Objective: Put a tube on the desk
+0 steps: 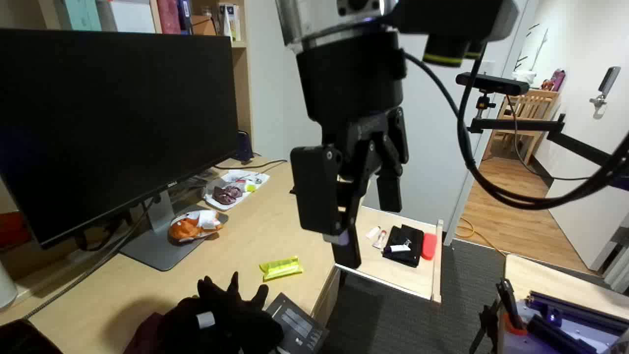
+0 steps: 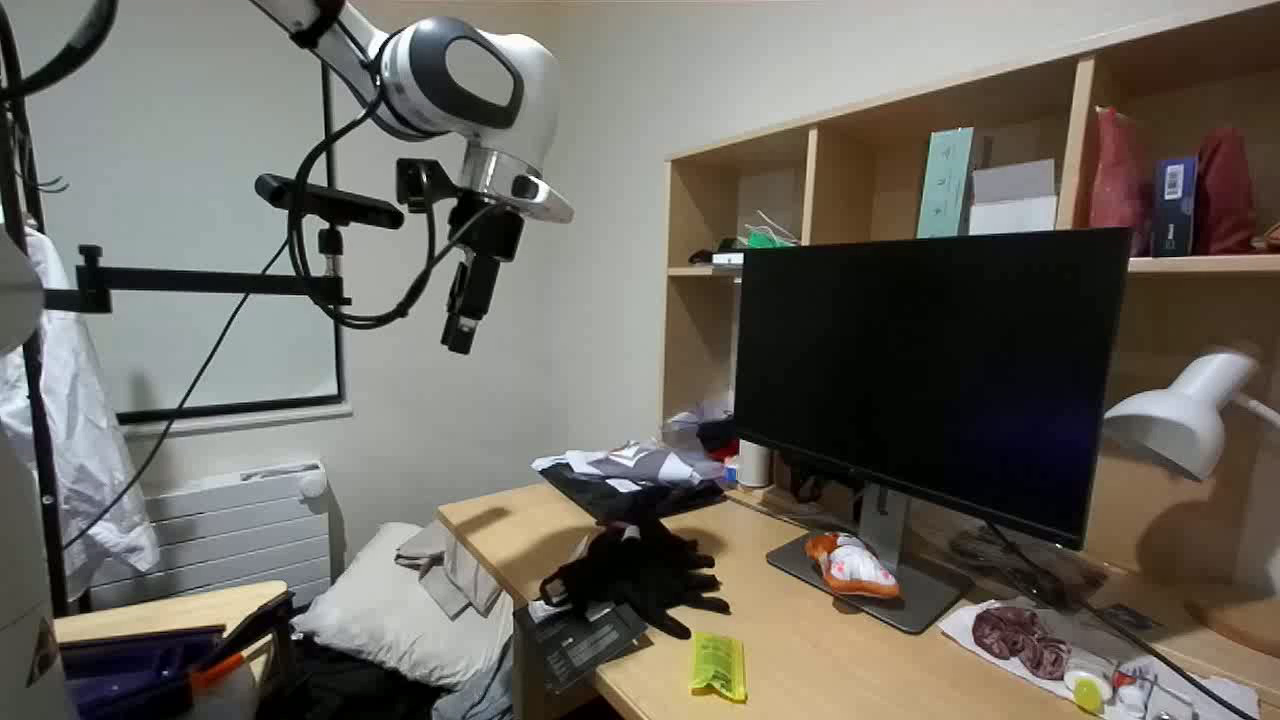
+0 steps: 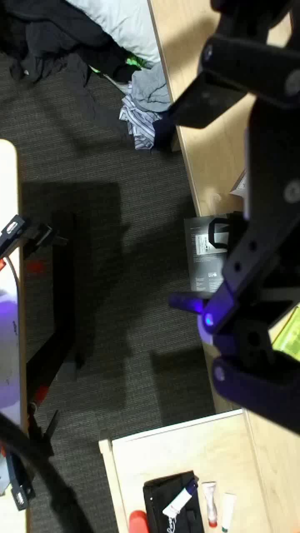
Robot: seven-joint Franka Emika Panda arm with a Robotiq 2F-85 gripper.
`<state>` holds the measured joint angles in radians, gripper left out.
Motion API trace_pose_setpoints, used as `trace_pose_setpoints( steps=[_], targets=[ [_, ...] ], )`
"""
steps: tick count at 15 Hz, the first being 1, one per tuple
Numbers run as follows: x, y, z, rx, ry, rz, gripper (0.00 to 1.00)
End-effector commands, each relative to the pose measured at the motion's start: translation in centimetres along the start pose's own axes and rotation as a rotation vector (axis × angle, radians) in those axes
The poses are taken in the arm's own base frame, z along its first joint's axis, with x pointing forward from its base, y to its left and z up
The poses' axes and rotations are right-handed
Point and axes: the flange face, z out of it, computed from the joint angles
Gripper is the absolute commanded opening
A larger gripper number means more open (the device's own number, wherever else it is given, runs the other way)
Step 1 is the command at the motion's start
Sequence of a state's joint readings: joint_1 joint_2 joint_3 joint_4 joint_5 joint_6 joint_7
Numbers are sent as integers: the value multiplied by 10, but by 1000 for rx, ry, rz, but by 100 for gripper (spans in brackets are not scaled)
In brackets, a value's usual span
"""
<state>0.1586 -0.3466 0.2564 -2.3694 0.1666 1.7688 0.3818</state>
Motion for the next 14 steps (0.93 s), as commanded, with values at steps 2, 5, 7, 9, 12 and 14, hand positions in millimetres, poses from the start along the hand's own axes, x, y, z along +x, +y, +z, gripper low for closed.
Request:
trace_pose_setpoints(
  steps=[2,5,7,9,12,14],
  targets=[
    [0,0,-1,0,-1,0,100],
    [0,0,-1,0,-1,0,100],
    [1,0,0,3,-2,4,100],
    [7,-2,0,20,-2,18,100],
    [20,0,4,36,2,44,100],
    [34,7,4,56,29,85,100]
  ],
)
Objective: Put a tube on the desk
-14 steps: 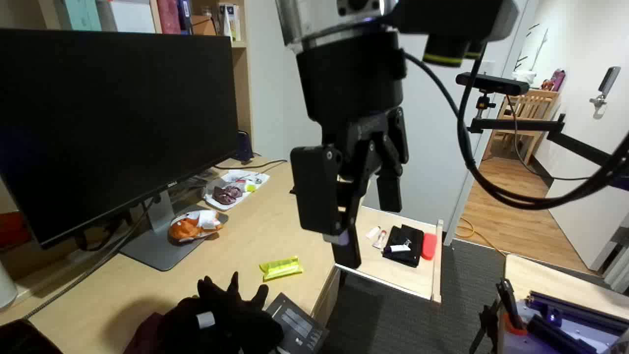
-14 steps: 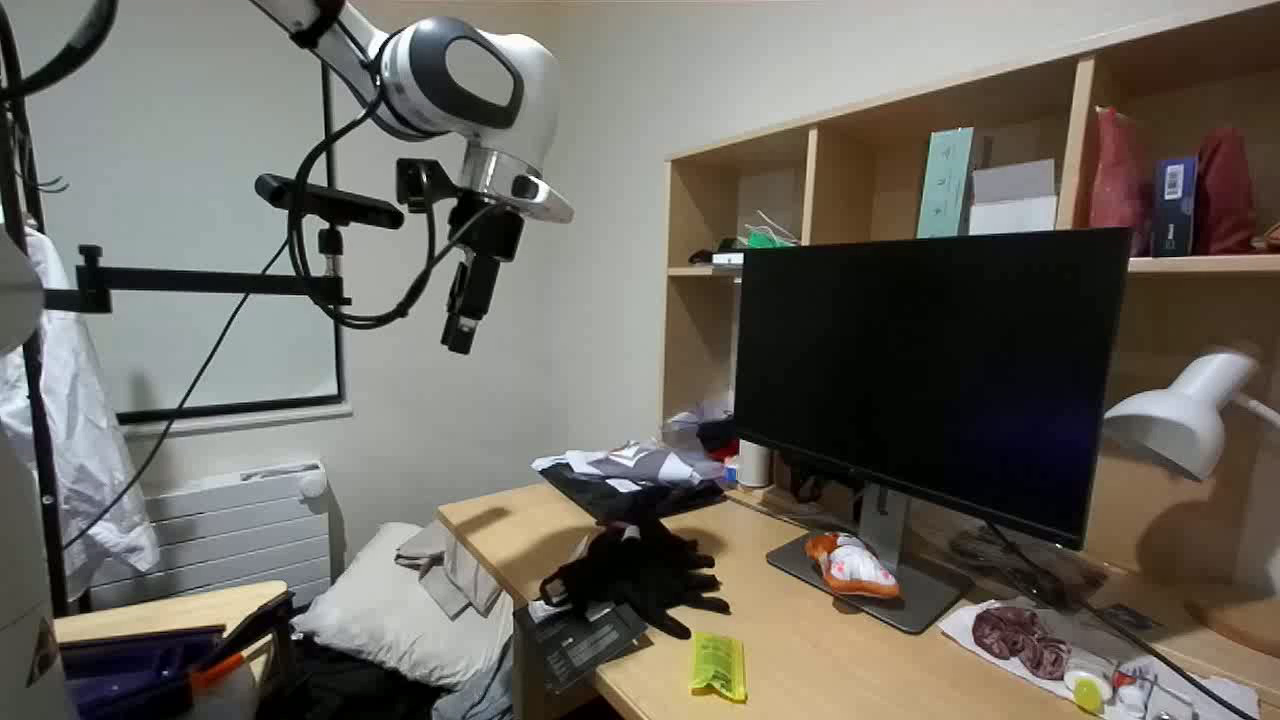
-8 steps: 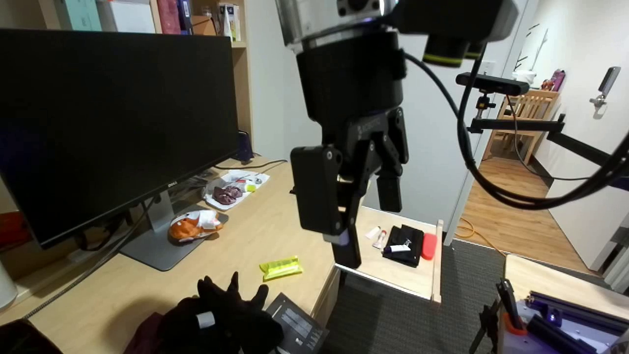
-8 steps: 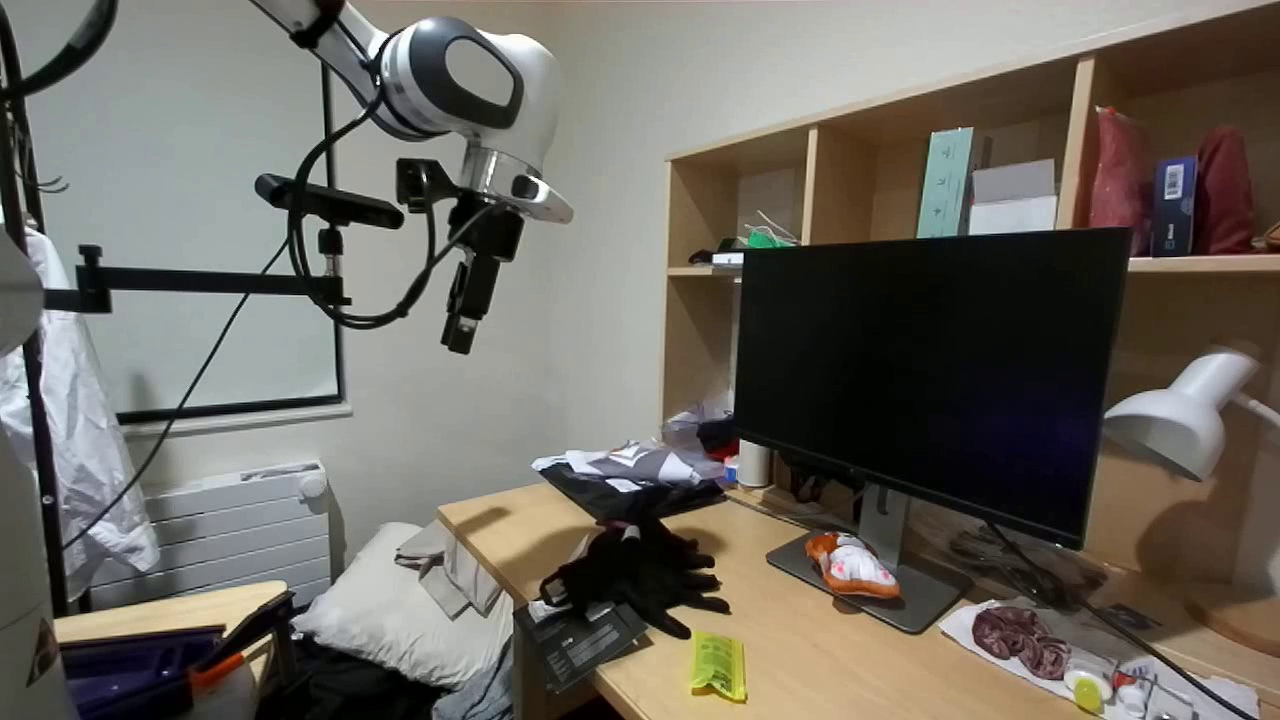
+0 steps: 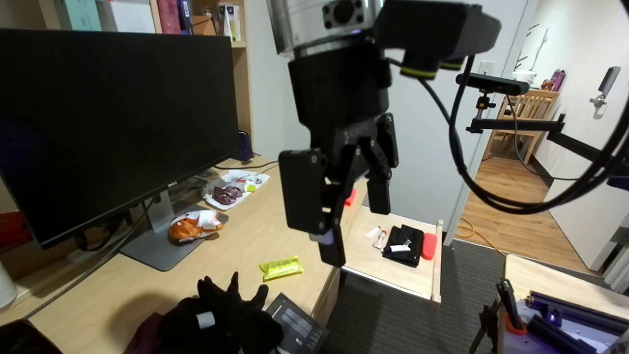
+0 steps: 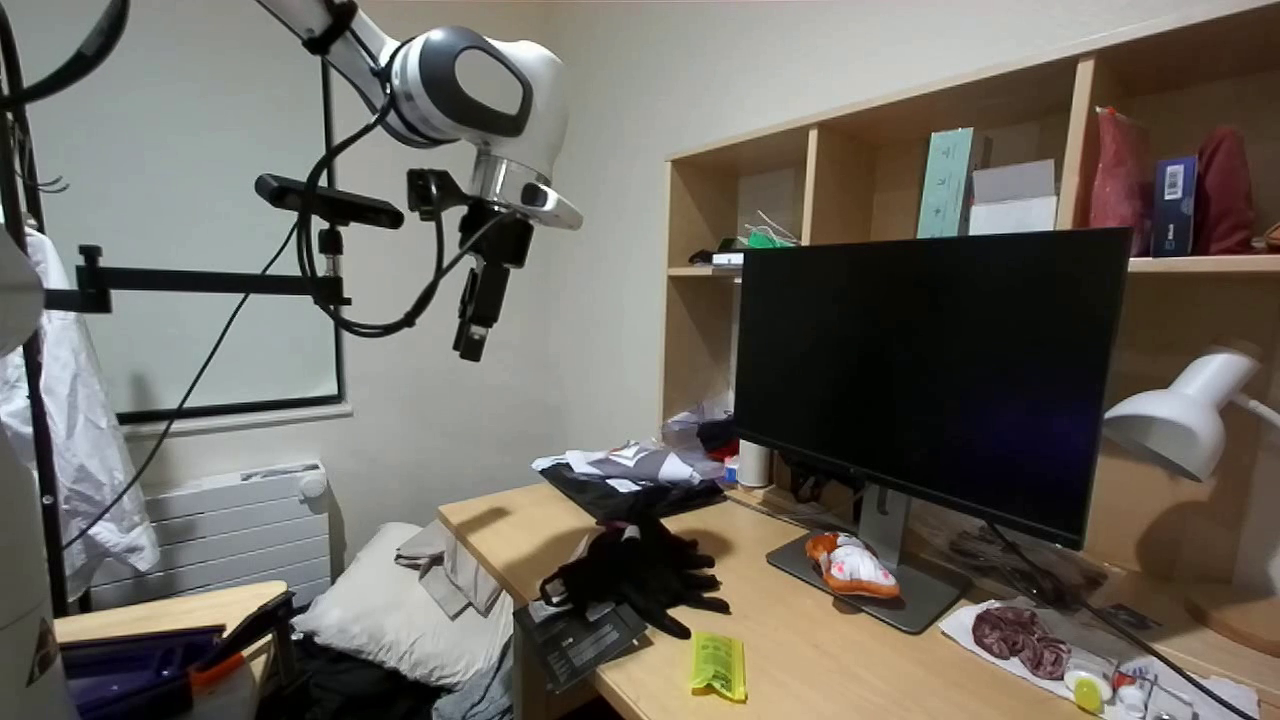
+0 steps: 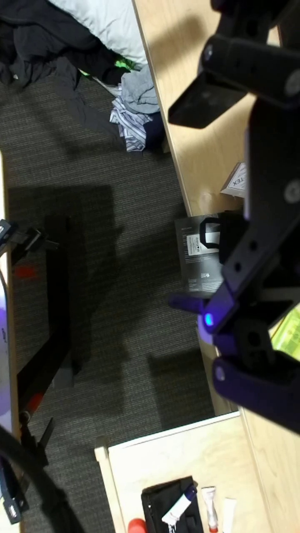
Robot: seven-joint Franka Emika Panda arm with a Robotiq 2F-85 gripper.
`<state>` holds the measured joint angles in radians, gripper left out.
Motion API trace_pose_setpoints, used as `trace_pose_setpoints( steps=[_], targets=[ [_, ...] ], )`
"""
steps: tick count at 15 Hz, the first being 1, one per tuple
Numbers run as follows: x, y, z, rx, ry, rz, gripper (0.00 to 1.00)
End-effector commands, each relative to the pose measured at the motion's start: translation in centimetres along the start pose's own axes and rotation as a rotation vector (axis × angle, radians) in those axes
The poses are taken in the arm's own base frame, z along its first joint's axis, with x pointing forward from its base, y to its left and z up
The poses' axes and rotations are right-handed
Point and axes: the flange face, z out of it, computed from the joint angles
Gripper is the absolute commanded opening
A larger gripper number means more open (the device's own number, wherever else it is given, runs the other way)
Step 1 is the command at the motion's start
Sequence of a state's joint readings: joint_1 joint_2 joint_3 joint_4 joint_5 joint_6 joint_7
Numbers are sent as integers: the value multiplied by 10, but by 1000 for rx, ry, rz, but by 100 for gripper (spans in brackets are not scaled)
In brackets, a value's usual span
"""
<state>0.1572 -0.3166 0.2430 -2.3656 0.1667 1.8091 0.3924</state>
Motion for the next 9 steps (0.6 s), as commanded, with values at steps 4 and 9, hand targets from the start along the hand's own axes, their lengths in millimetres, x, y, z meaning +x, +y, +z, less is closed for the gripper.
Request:
trace_pose_setpoints(
  steps=[4,9],
  targets=[
    [60,26,-8,126,110,199,100],
    [104,54,-26,224,229,426,100]
  ],
)
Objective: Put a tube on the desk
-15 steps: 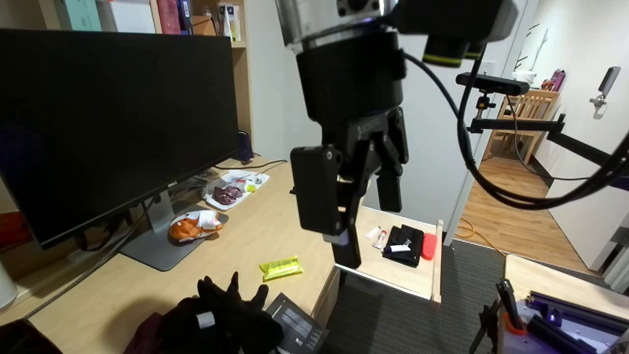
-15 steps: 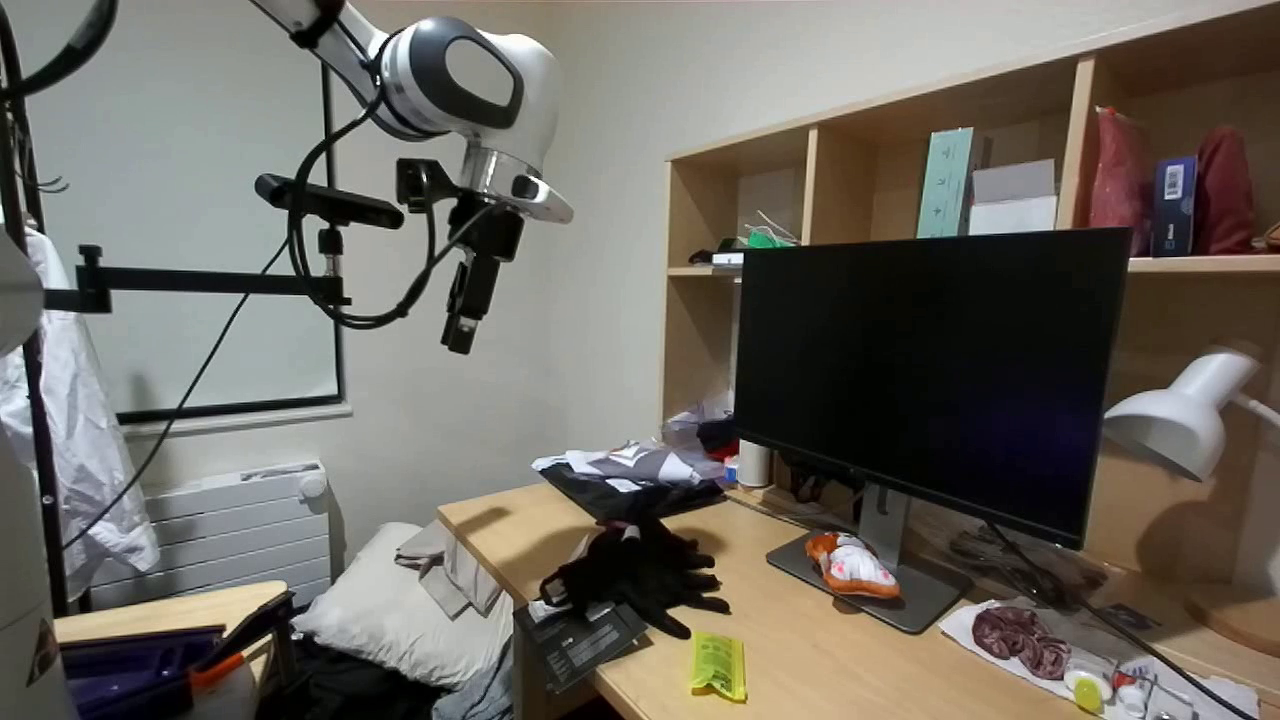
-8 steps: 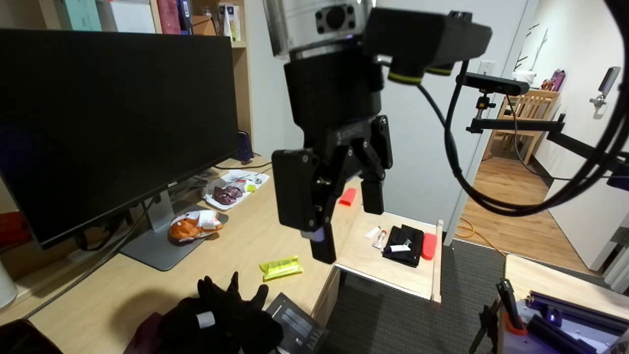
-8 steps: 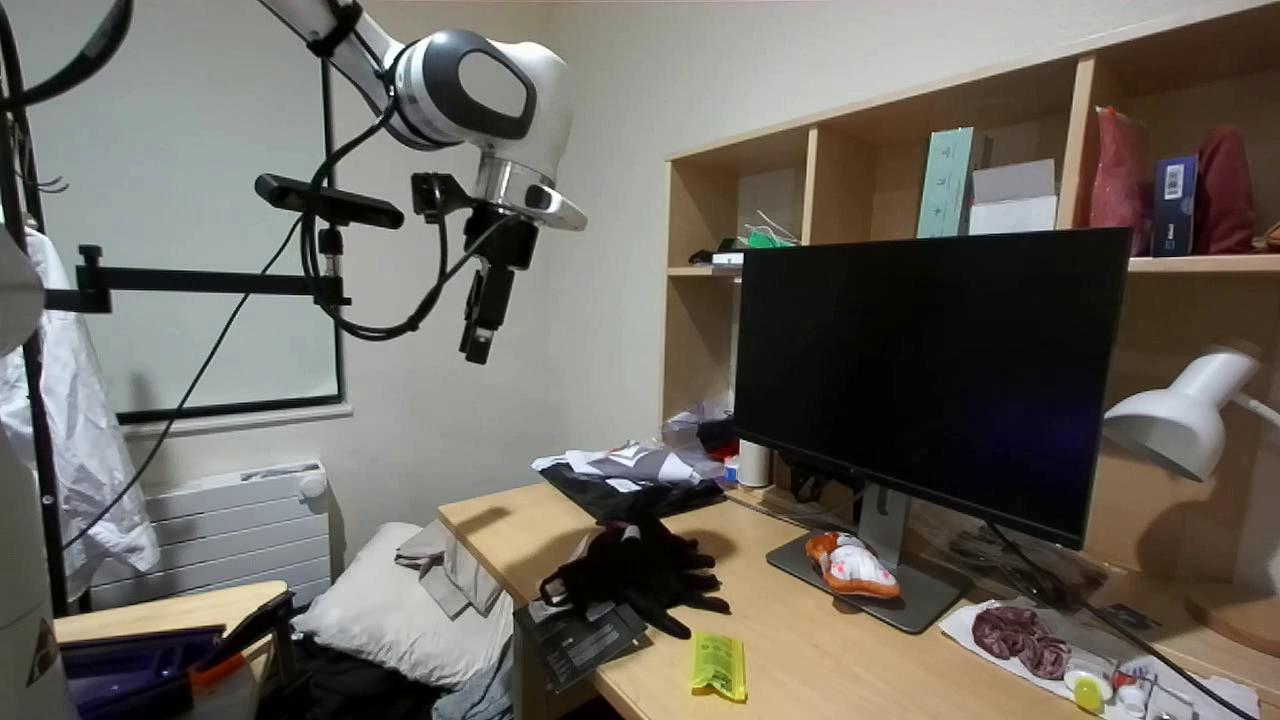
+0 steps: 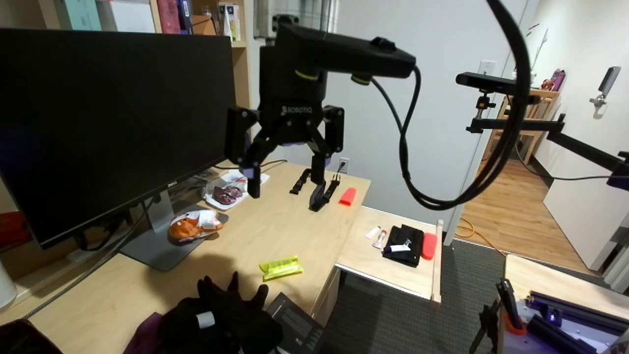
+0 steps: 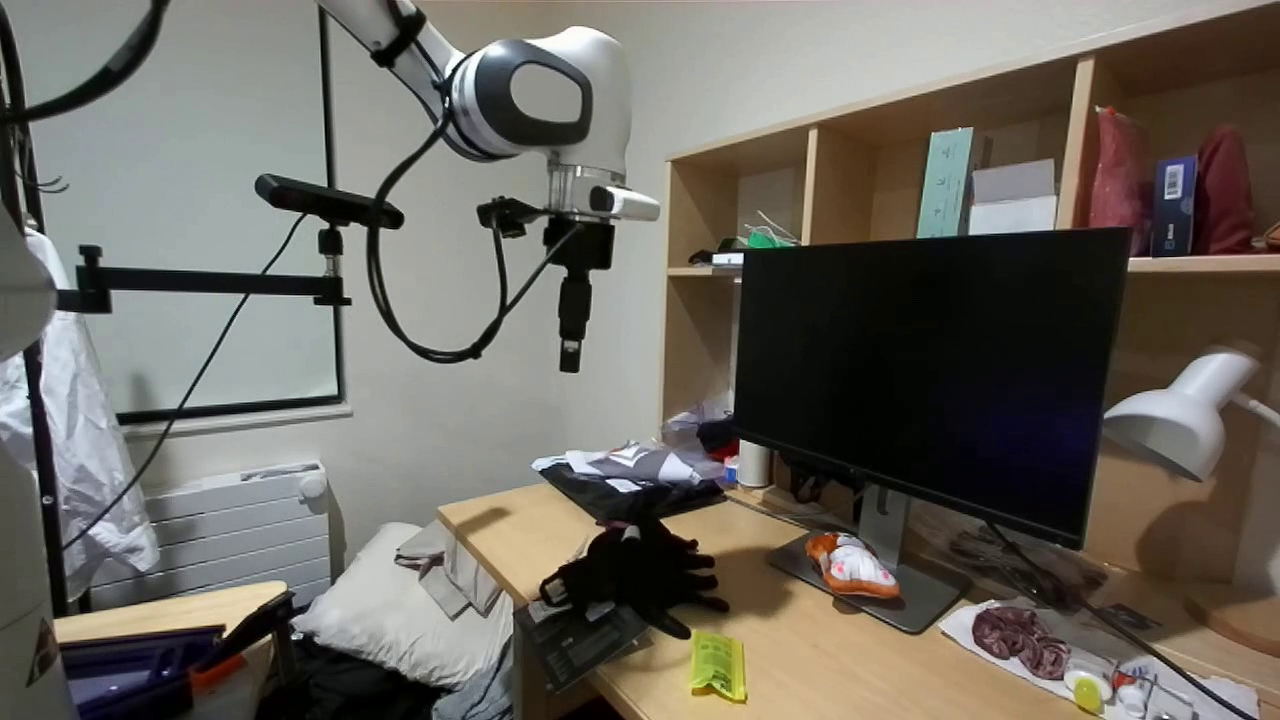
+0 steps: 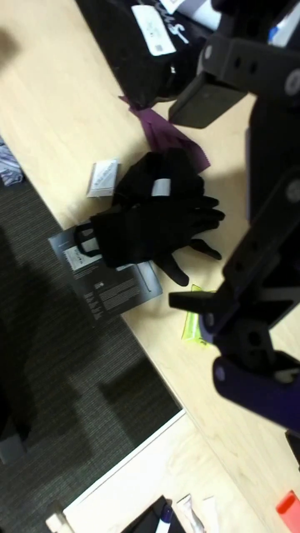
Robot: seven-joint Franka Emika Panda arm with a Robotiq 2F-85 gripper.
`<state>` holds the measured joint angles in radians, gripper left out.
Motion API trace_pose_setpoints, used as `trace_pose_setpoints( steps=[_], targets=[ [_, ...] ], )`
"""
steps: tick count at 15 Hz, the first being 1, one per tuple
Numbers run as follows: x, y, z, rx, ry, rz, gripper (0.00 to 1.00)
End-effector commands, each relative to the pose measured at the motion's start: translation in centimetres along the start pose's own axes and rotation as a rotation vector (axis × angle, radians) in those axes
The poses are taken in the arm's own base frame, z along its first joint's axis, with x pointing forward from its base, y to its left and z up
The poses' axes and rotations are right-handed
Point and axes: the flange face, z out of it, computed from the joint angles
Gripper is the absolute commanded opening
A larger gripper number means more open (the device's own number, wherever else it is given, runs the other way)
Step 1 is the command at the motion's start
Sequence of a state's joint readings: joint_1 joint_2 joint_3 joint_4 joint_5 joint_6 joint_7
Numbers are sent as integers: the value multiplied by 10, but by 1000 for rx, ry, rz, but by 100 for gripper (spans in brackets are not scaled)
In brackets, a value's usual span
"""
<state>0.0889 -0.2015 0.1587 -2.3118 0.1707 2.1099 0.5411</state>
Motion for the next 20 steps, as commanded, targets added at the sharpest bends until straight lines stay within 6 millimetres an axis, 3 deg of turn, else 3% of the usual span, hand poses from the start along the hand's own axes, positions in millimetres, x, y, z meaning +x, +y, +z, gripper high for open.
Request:
trace_pose_setpoints(
  steps=[1,2,10,12,16,20],
  targets=[
    [29,-3,-4,33,23,149,100],
    [17,3,-4,21,23,85,100],
    [27,1,-3,25,19,128,100],
    [30,0,-4,68,83,227,100],
    [51,17,-2,153,198,415,100],
    [81,52,8,211,259,616,100]
  ],
)
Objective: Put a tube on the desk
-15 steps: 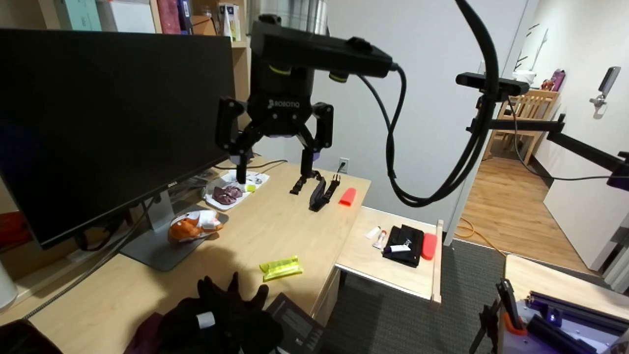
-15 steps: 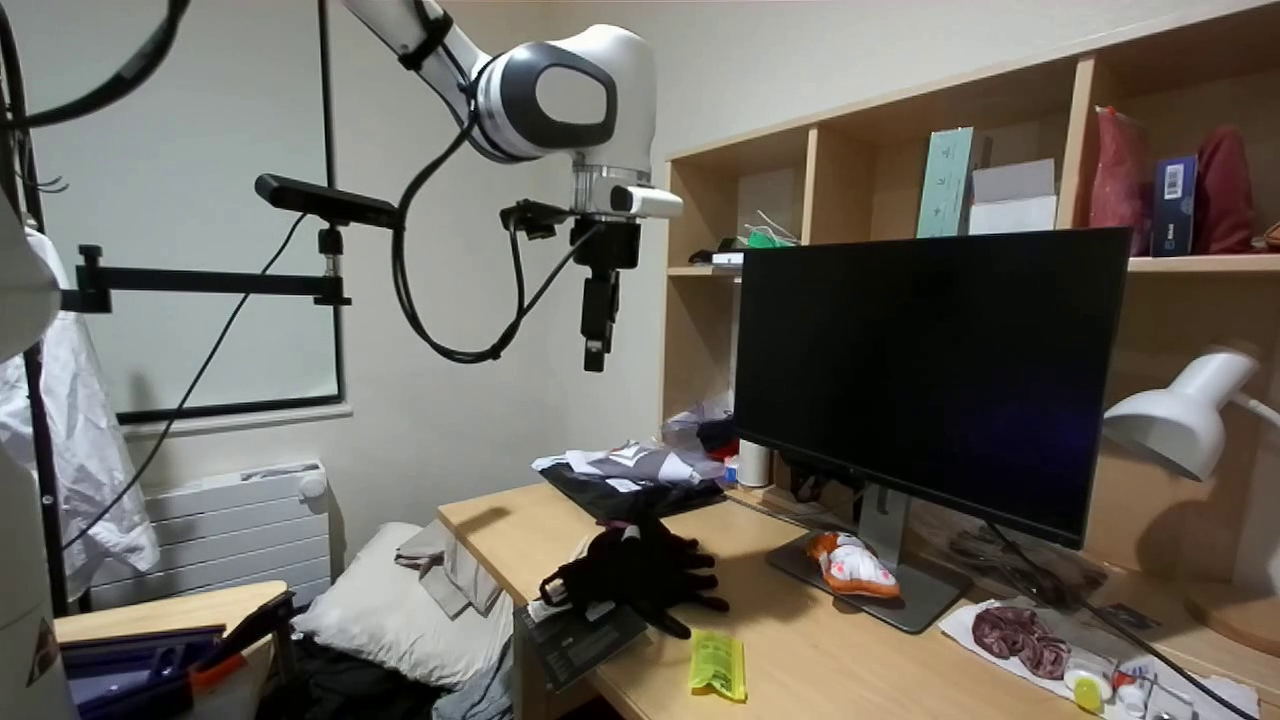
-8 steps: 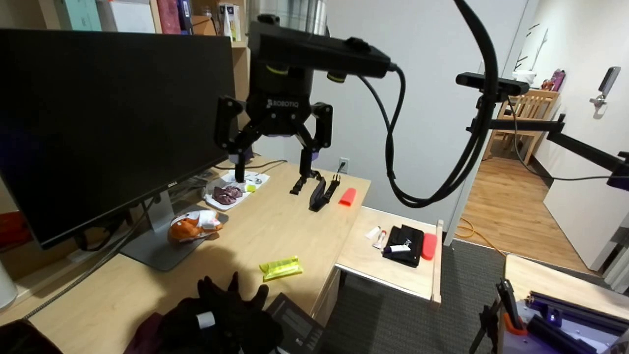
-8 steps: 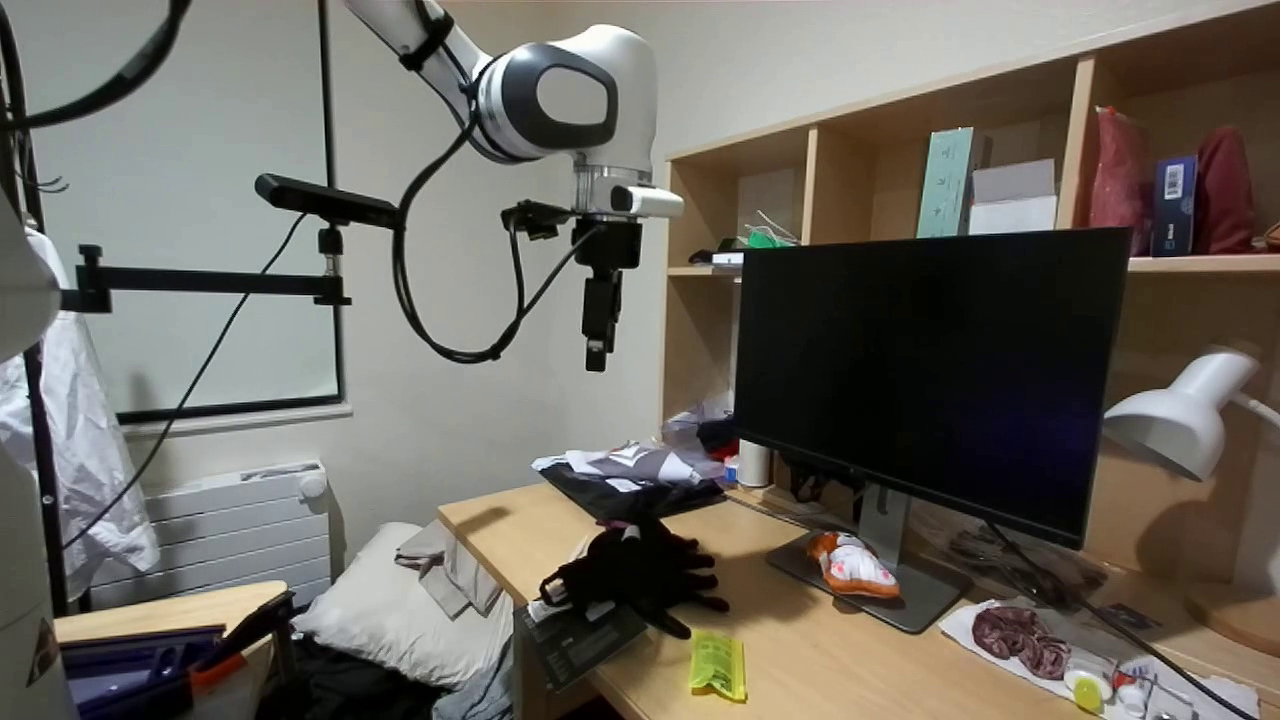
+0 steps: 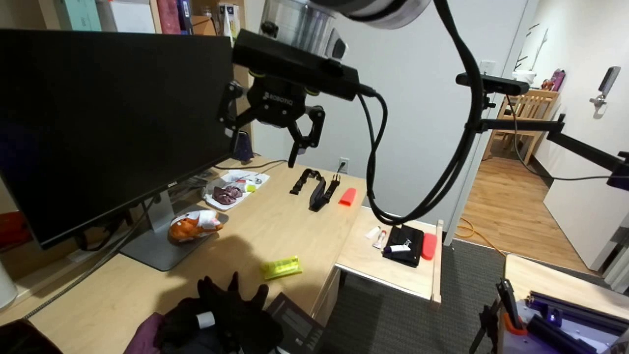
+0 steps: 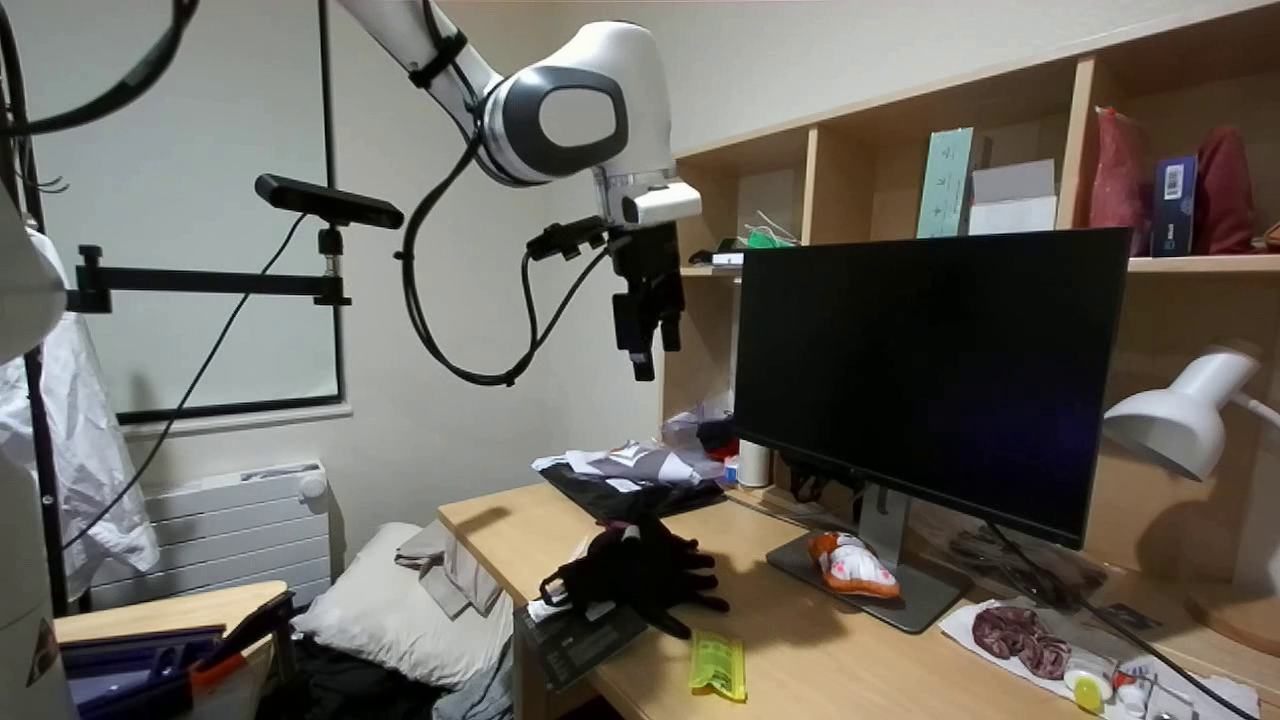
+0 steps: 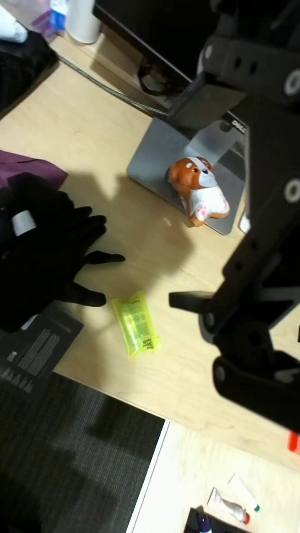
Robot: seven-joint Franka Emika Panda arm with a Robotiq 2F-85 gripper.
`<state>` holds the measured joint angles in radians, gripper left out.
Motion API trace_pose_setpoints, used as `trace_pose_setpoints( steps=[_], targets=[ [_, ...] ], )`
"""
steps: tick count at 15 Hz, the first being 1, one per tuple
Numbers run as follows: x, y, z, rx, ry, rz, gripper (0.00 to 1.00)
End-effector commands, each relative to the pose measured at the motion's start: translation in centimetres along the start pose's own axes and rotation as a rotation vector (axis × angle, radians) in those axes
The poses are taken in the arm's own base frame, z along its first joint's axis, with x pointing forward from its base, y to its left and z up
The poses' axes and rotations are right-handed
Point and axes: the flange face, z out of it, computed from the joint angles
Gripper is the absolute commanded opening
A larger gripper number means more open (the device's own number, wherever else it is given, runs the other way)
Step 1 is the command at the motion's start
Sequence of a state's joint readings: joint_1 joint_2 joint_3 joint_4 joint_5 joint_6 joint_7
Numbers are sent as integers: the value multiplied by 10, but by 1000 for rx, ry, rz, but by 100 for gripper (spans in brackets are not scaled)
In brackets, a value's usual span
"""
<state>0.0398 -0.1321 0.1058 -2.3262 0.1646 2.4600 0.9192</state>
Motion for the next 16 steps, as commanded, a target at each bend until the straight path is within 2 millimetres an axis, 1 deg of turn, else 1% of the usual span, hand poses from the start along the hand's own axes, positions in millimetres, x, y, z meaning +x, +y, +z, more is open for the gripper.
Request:
trace_pose_setpoints(
  steps=[1,4,7,10,13,14,16],
  targets=[
    [36,20,17,39,70,180,100],
    [70,41,37,59,127,332,100],
    [105,56,62,92,168,490,100],
    [141,77,88,64,212,617,100],
    [171,103,103,-28,239,631,100],
    [177,110,106,-54,245,622,100],
    [184,128,111,-124,234,597,100]
  ],
)
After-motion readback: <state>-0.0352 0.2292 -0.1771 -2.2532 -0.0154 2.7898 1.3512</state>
